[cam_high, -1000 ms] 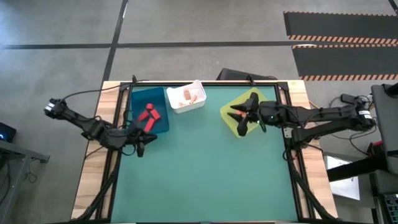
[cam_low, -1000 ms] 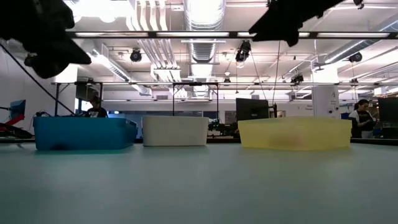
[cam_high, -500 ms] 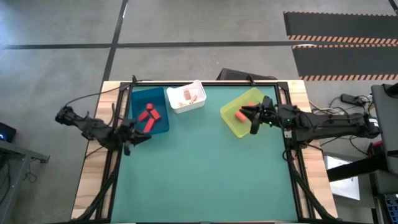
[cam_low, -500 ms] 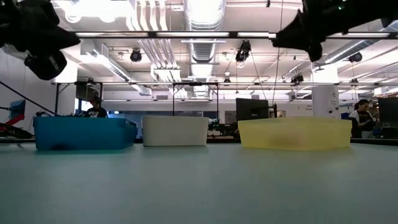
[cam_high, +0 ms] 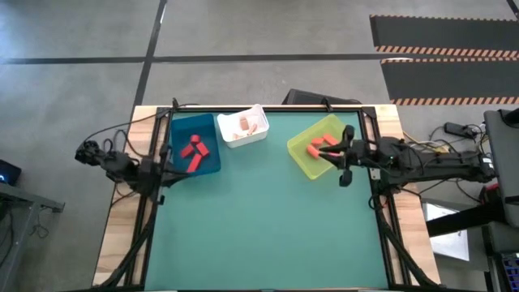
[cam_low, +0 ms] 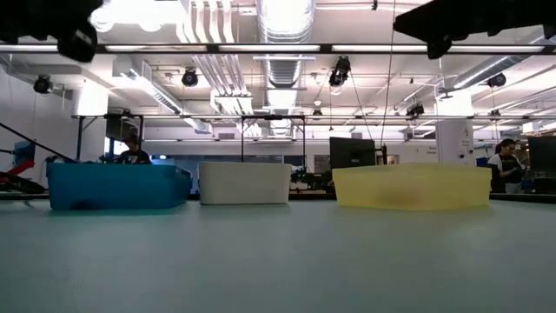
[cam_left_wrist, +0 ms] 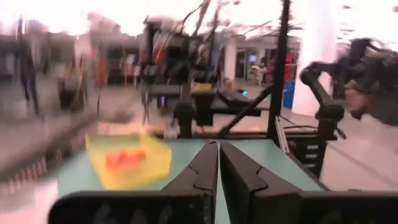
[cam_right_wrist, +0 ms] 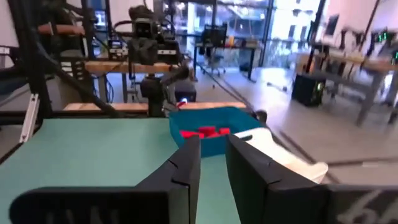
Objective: Sort & place blocks by color
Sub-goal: Return to Home Position
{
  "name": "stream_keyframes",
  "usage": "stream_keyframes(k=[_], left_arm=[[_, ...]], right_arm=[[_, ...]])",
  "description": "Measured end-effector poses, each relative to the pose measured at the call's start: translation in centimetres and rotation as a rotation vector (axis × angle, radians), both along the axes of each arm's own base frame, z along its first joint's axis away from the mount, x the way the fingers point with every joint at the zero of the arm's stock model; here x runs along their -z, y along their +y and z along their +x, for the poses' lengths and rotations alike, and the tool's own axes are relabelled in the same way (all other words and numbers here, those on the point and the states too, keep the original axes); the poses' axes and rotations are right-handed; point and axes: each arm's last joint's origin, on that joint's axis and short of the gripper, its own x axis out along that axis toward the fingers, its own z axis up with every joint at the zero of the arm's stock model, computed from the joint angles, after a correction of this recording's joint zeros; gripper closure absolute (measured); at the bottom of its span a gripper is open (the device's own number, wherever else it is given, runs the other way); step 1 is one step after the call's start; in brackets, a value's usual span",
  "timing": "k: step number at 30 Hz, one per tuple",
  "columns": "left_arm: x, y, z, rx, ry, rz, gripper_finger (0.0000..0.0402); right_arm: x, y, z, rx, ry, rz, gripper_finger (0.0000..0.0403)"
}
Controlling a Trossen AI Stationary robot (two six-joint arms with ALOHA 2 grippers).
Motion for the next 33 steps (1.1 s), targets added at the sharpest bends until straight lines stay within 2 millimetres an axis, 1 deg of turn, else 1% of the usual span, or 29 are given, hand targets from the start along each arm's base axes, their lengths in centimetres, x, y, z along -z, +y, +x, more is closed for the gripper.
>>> stream_keyframes(k=[3, 6, 10, 14, 17, 20, 23, 25, 27, 31, 33], left_arm=[[-0.7, 0.0, -0.1, 0.001, -0.067, 0.146, 0.04], [-0.4, 0.0, 0.0, -0.023, -0.048, 0.233, 0.04], [-0.4, 0.1, 0.0, -0.042, -0.044, 0.272, 0.04], [0.2, 0.0, 0.1, -0.041, -0.017, 0.28, 0.04], [1.2, -0.2, 0.5, -0.033, 0.007, 0.235, 0.04], [3.0, -0.5, 1.0, -0.01, 0.039, 0.157, 0.04], [4.9, -0.9, 1.6, 0.035, 0.062, 0.064, 0.04], [6.0, -1.1, 1.9, 0.067, 0.042, 0.0, 0.04], [6.2, -1.2, 1.9, 0.097, 0.043, -0.041, 0.04], [6.3, -1.5, 2.0, 0.175, 0.065, -0.046, 0.04], [6.4, -1.6, 2.0, 0.21, 0.072, -0.062, 0.04]], right_arm=[[0.3, 0.0, -0.8, -0.002, -0.044, -0.034, 0.0334], [0.8, -0.1, -1.8, 0.014, -0.118, -0.048, 0.0331], [2.6, 0.0, -3.0, 0.009, -0.207, -0.05, 0.0326], [4.5, 0.1, -4.1, 0.009, -0.31, -0.051, 0.0326], [5.8, 0.1, -4.6, 0.008, -0.35, -0.042, 0.0331], [6.9, 0.2, -5.0, 0.003, -0.377, -0.019, 0.0335], [7.0, 0.2, -5.3, 0.004, -0.375, -0.017, 0.0337], [6.8, 0.2, -5.6, 0.003, -0.397, -0.035, 0.0337], [6.7, 0.2, -5.8, 0.011, -0.406, -0.066, 0.0334], [6.3, 0.3, -6.4, 0.028, -0.454, -0.164, 0.0327], [6.5, 0.3, -6.4, 0.037, -0.431, -0.221, 0.0324]])
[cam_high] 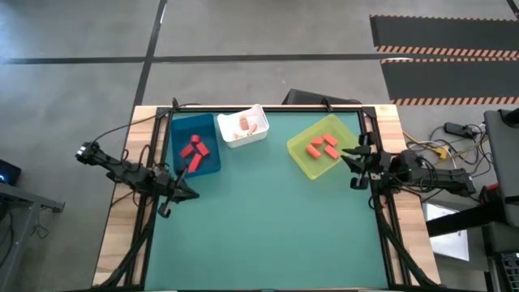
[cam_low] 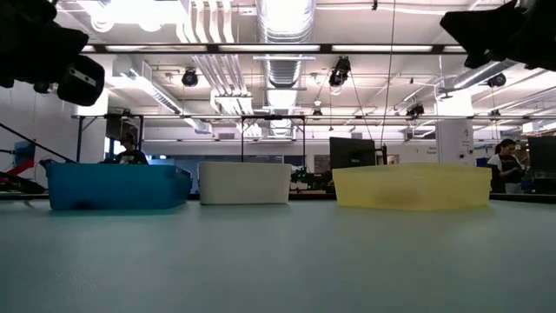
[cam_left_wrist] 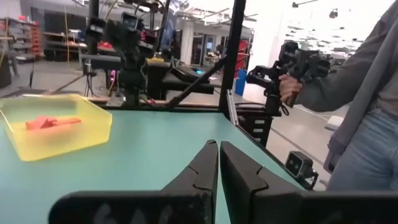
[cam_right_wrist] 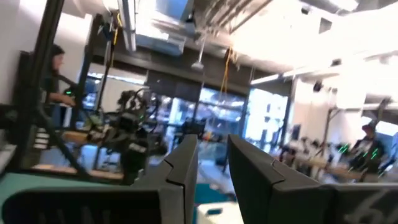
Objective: Sort & place blocks by color
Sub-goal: Return to Home Position
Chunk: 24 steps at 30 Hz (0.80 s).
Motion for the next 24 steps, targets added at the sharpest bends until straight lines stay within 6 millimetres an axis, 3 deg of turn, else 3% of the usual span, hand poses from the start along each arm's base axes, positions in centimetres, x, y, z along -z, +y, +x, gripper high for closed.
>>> stream_keyframes(k=[8, 17, 24], left_arm=[[0.1, 0.0, 0.0, 0.002, 0.016, -0.02, 0.04], [0.2, 0.0, 0.1, 0.0, 0.02, -0.019, 0.04], [0.2, 0.0, 0.1, -0.001, 0.02, -0.018, 0.04]], right_arm=[[-0.9, 0.0, -0.5, 0.034, -0.097, -0.08, 0.032], [0.1, 0.0, 0.3, 0.012, 0.017, -0.014, 0.0334], [1.0, -0.1, 0.8, -0.066, 0.092, 0.196, 0.0329]])
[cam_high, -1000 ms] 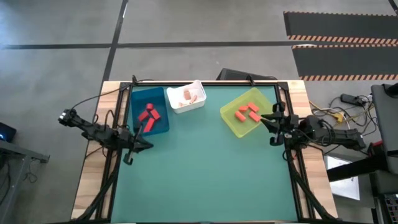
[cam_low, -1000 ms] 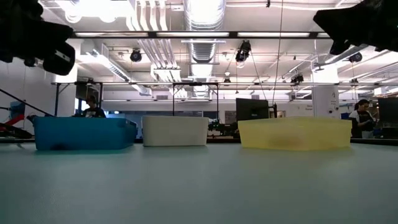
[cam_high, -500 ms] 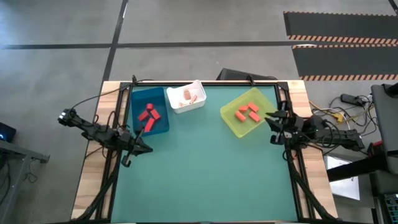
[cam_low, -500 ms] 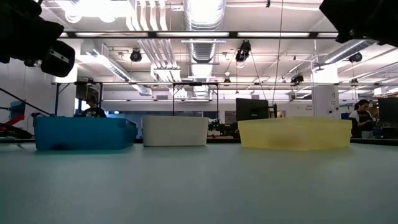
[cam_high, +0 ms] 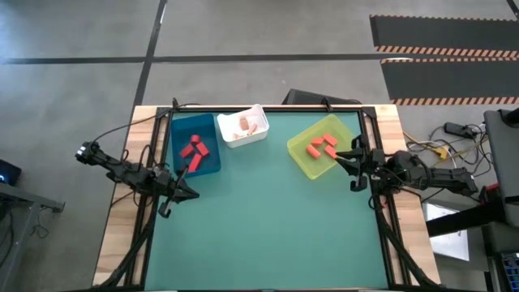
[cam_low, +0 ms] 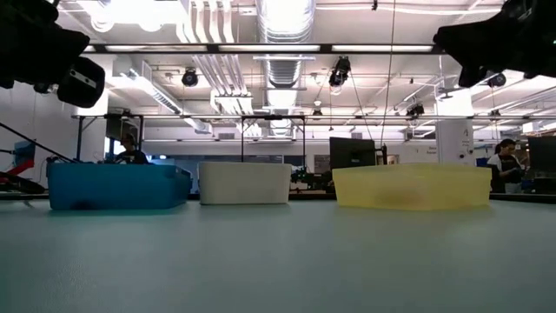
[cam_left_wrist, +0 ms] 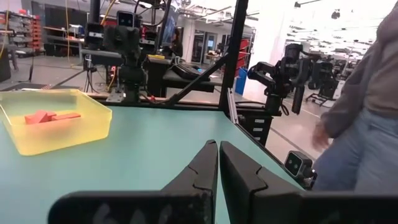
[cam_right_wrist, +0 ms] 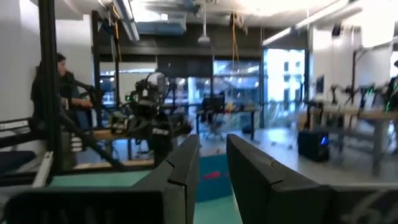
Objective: Sort & place blocks by color
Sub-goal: Return to Home Position
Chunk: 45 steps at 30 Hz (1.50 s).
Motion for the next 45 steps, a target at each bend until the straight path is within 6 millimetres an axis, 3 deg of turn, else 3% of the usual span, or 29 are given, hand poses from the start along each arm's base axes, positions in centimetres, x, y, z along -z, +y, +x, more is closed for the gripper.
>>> stream_keyframes(k=[10, 23, 37, 45], left_arm=[[0.05, 0.0, 0.01, -0.001, 0.002, 0.001, 0.04], [0.07, 0.0, 0.01, -0.002, 0.003, 0.002, 0.04], [0.07, 0.0, 0.01, -0.002, 0.003, 0.002, 0.04], [0.08, 0.0, 0.01, -0.002, 0.004, 0.002, 0.04]], right_arm=[[0.42, -0.03, 0.31, -0.01, 0.043, 0.04, 0.0316], [0.41, 0.04, 0.32, -0.041, 0.04, 0.06, 0.0335], [0.37, 0.04, 0.31, -0.041, 0.039, 0.06, 0.0318], [0.37, 0.05, 0.31, -0.042, 0.039, 0.06, 0.0329]])
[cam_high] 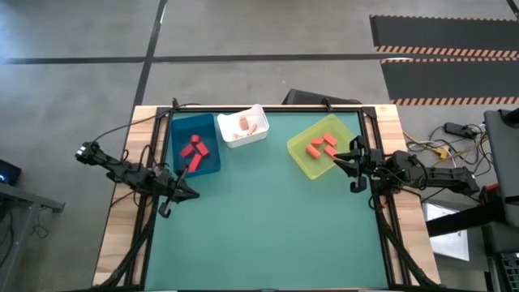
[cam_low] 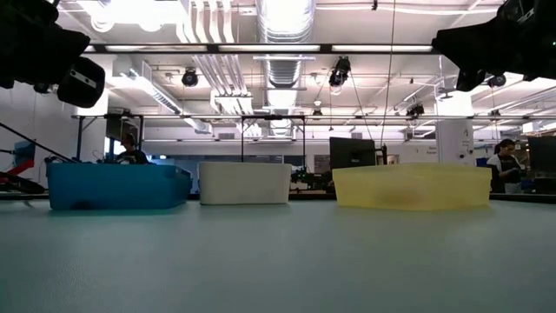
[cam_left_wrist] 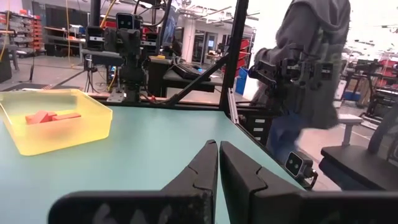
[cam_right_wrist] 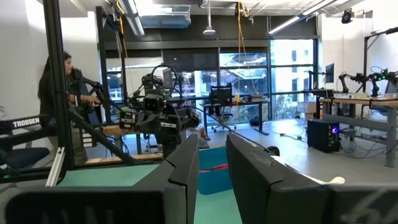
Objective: Sort & place blocks by color
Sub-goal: Return to Home Position
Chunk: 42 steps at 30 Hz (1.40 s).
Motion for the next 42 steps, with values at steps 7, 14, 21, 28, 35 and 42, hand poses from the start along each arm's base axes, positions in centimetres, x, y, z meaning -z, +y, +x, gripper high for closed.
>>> stream_keyframes(k=[7, 14, 21, 28, 35, 42], left_arm=[[0.0, 0.0, 0.0, 0.0, 0.0, 0.0, 0.04], [0.0, 0.0, 0.0, 0.0, 0.0, 0.0, 0.04], [0.0, 0.0, 0.0, 0.0, 0.0, 0.0, 0.04], [0.0, 0.0, 0.0, 0.0, 0.0, 0.0, 0.04], [0.0, 0.0, 0.0, 0.001, 0.0, 0.0, 0.04], [0.0, 0.0, 0.0, 0.0, 0.0, 0.001, 0.04]], right_arm=[[-0.01, 0.0, 0.0, 0.0, 0.0, 0.0, 0.0334], [-0.01, 0.0, 0.0, 0.0, 0.0, 0.0, 0.0323], [-0.02, 0.0, 0.0, 0.0, -0.001, 0.0, 0.0316], [-0.03, 0.0, 0.0, 0.0, -0.001, 0.0, 0.0325], [-0.03, 0.0, 0.0, 0.0, -0.001, 0.0, 0.0334], [-0.03, 0.0, 0.0, 0.0, -0.001, 0.0, 0.0333]])
